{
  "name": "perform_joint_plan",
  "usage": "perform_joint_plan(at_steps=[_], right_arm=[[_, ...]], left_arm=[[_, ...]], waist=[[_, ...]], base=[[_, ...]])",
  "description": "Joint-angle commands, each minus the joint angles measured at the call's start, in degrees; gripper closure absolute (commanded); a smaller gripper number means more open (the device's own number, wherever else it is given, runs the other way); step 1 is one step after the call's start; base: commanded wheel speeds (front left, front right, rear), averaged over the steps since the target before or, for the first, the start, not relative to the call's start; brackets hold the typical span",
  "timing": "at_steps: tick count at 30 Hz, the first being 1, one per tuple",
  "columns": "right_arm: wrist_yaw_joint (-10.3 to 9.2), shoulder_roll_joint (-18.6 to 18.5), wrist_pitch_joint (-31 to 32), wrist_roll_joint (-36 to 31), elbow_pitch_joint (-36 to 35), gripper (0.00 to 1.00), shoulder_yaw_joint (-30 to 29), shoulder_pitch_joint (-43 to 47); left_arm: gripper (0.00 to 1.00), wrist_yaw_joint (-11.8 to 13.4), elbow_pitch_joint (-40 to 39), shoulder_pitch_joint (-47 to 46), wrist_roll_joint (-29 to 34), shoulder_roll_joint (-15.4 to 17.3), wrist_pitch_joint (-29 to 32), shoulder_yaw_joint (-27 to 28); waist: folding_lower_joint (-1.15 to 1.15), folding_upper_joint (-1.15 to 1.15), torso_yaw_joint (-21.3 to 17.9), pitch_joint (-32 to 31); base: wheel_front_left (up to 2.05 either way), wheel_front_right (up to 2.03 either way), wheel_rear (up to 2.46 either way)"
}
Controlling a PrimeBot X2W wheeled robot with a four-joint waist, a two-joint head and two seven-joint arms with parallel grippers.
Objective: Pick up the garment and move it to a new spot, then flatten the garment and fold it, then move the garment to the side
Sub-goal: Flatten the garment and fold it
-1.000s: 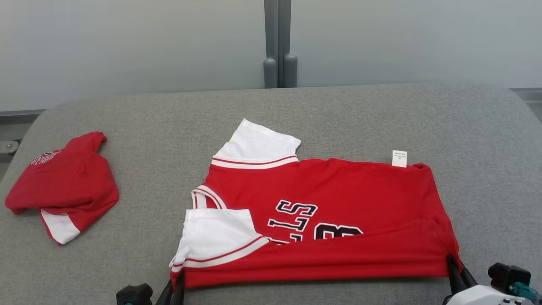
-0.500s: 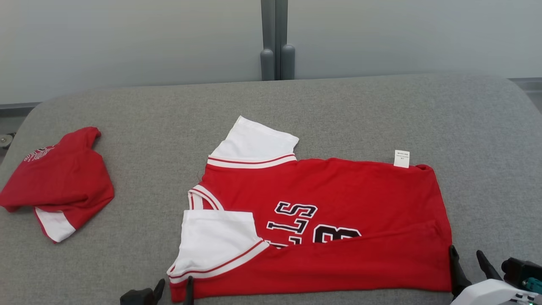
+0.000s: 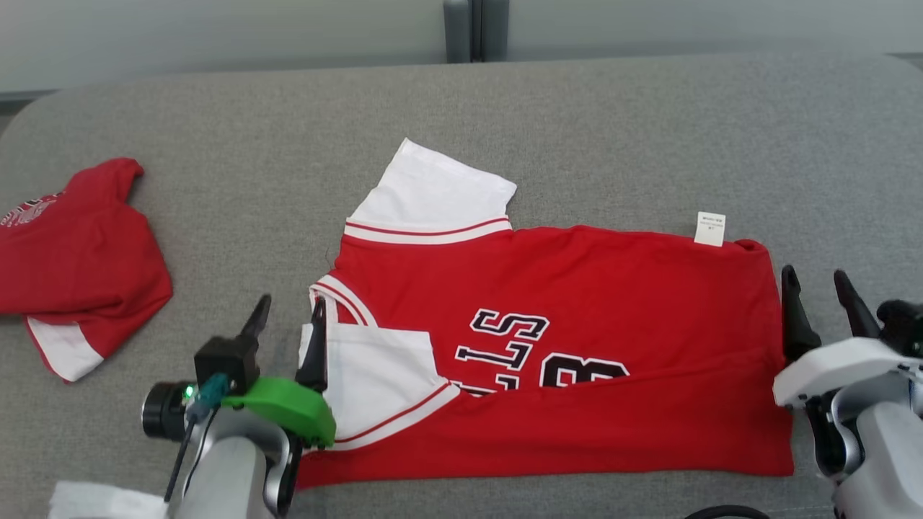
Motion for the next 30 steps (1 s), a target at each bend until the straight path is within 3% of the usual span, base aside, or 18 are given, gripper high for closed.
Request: perform_joint_plan(at_steps=[1,10,22,23,25,26,28,30], right_arm=[[-0.07,-0.52,-0.01,-0.34,0.69,0.0,0.43,-1.86],[-0.07,-2.61,-0.01,0.39,7.38,0.0,4.09,-10.95],[-0.07,-3.67,0.0,3.15,11.76,0.03,7.64,-14.31],[-0.07,-3.69,0.0,3.37,12.0,0.08,8.03,-14.42],[-0.07,-3.71,0.01,3.56,12.1,0.33,8.88,-15.0],[-0.07,-3.88,0.01,3.72,12.02,0.52,9.06,-15.23],[-0.07,-4.07,0.0,3.99,12.18,0.64,9.45,-15.45],[-0.08,-4.37,0.01,4.32,12.36,0.94,9.94,-15.86]], left_arm=[[0.0,-0.11,0.73,-2.5,0.61,0.28,0.01,-0.32],[0.0,-0.16,5.1,-12.78,0.06,0.27,0.01,-2.67],[0.0,0.57,6.41,-16.0,-1.48,0.28,0.01,-5.22],[0.0,0.49,6.46,-16.15,-1.57,0.28,0.01,-5.38],[0.0,0.47,6.69,-16.57,-1.58,0.28,0.01,-5.63],[0.0,0.48,6.81,-16.78,-1.51,0.28,0.01,-5.76],[0.0,0.53,7.18,-17.31,-1.47,0.28,0.02,-5.95],[0.0,0.53,7.42,-18.05,-1.43,0.27,0.01,-6.15]], waist=[[0.0,0.0,0.01,5.4],[0.0,0.0,-0.22,10.3],[0.0,0.0,-0.03,11.97],[0.0,0.0,-0.03,12.06],[0.0,0.0,-0.05,12.2],[0.0,0.0,-0.06,12.25],[0.0,0.0,-0.1,12.42],[0.0,0.0,-0.14,12.65]], base=[[0.0,0.0,0.0],[0.0,0.0,0.0],[0.0,0.0,0.0],[0.0,0.0,0.0],[0.0,0.0,0.0],[0.0,0.0,0.0],[0.0,0.0,0.0],[0.0,0.0,0.0]])
